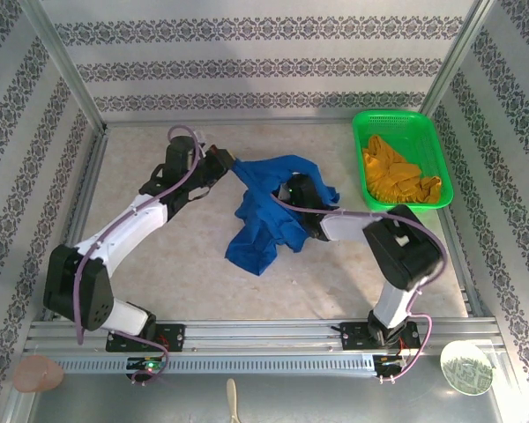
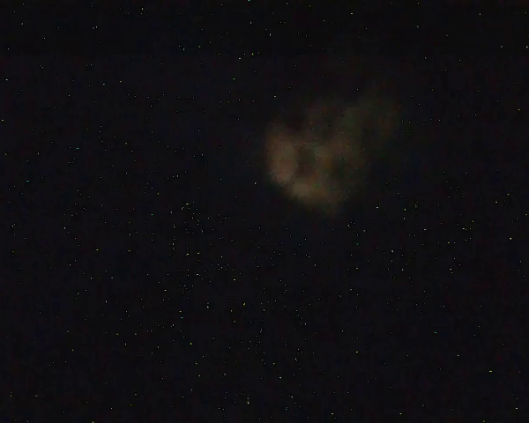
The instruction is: Fold the inside-out t-shirt
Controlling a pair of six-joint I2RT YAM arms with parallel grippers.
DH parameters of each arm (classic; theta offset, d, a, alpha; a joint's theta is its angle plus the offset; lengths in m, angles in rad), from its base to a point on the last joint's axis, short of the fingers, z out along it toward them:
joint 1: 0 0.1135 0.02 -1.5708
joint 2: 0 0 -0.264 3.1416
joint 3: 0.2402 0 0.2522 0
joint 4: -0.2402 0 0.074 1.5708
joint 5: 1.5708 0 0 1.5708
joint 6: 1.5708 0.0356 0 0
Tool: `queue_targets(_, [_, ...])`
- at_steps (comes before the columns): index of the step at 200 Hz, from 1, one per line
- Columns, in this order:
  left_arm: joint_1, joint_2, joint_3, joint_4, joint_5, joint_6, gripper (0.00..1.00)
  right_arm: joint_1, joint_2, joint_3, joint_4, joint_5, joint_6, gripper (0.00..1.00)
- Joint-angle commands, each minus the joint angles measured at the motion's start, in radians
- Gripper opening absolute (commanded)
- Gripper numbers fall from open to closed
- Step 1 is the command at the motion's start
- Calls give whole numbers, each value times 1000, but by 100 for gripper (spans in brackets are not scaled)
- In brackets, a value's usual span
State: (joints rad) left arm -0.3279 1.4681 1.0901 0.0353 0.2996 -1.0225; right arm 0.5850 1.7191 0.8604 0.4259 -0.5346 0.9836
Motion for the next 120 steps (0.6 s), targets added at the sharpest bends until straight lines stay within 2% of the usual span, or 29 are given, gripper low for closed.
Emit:
queue_targets(1, [100,71,-26,5,1,20,0,13,-170,16,-251,54,-147,0])
queue_targets(31, [188,222,-3,-4,57,66,0,39,-320,98,-477,84,-229,0])
queue_targets(63, [202,312,50,-40,148,140,0,17,-406,241,-591,110,-263,0])
queue_targets(69, [202,309,45,-26,179,149,9,7,-405,278,-611,111,-271,0])
queue_targets(80, [203,273,26,-3,217,165,31,-10,-394,350,-648,105,-281,0])
queue_targets(95, [202,171,-9,-28,234,208,58,-17,-373,427,-681,115,-288,0])
queue_targets(106, [202,70,-36,-63,233,245,69,-17,-362,468,-690,119,-301,0])
queue_targets(120, [197,-74,-86,-88,232,254,74,-17,-345,521,-724,147,-329,0])
